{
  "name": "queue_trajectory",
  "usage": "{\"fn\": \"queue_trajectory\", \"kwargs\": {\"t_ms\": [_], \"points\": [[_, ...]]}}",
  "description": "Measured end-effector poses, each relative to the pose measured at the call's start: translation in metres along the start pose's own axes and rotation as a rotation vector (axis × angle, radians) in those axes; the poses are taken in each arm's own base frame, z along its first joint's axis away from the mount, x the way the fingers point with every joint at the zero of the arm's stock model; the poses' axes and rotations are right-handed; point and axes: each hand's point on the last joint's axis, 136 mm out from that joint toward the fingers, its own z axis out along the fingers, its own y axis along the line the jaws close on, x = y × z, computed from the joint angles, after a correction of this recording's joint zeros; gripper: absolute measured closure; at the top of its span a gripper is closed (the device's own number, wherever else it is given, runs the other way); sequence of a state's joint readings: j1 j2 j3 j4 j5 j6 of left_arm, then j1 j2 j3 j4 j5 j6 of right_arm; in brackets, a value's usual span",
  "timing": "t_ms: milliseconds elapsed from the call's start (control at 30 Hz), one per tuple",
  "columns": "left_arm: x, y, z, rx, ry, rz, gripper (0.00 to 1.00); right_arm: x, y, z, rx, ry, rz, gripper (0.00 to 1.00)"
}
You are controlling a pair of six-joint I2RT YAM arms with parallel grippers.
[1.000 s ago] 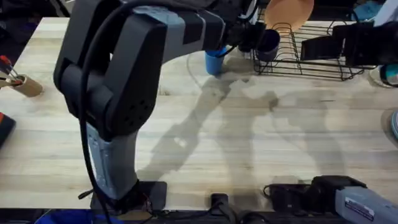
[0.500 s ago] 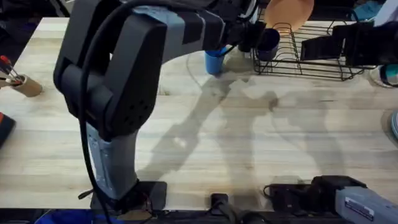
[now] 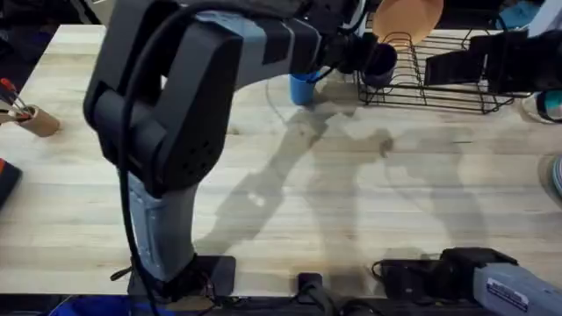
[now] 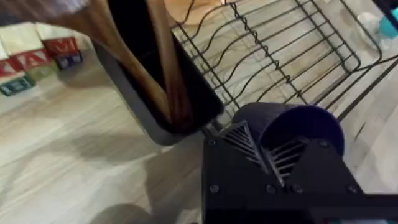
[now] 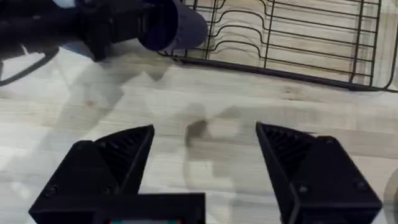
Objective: Pick up the cup on the table and put them onto the rack.
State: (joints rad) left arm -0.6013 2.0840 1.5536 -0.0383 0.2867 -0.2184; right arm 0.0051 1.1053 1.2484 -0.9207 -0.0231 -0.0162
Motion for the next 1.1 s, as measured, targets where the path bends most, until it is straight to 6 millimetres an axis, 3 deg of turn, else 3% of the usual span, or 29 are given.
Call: {"fn": "queue_trajectory", "kwargs": {"t_ms": [67, 267, 500, 767, 1100], "points": [[0.0099, -0.0014, 0.0089, -0.004, 0.016, 0.000, 0.958, 0.0000, 0.0000, 0.0000, 0.000, 0.000, 0.000, 0.007], [0.0090, -0.0012, 0.0095, -0.012, 0.013, -0.002, 0.955, 0.0001, 0.0000, 0.0000, 0.000, 0.000, 0.000, 0.007], [0.0078, -0.0028, 0.0096, -0.008, 0.010, -0.001, 0.824, 0.0001, 0.0000, 0.0000, 0.000, 0.000, 0.000, 0.007], [0.0077, -0.0045, 0.0100, -0.005, 0.009, -0.001, 0.784, 0.0000, 0.0000, 0.0000, 0.000, 0.000, 0.000, 0.007], [0.0065, -0.0098, 0.0098, 0.018, 0.009, -0.009, 0.658, 0.0000, 0.0000, 0.0000, 0.000, 0.000, 0.000, 0.007]]}}
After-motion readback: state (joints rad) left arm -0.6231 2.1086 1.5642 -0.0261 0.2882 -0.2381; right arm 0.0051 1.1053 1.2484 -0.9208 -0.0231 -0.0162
